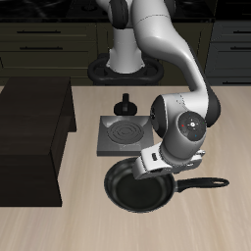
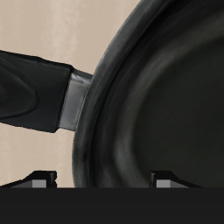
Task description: Place the frypan on top of the shelf
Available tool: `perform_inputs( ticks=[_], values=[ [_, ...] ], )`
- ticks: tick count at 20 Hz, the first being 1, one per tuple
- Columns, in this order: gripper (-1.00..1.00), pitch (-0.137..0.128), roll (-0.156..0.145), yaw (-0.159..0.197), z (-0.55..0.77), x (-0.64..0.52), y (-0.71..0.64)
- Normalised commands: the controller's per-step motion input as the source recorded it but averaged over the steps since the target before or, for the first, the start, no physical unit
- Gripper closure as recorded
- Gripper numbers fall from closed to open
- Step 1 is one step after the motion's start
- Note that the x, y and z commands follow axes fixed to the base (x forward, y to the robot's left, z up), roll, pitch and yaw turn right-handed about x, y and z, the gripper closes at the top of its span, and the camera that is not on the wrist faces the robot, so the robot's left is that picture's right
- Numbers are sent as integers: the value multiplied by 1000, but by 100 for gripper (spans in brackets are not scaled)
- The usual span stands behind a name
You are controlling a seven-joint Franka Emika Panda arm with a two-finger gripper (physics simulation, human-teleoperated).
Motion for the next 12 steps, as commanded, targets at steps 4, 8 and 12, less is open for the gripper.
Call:
perform_inputs(
  ticks=[4, 8, 12],
  values=[
    [100, 15, 26, -38, -227, -107, -60],
    [100, -17, 51, -65, 172, -117, -67],
    [100, -57, 43, -37, 353, -131, 17]
  ],
)
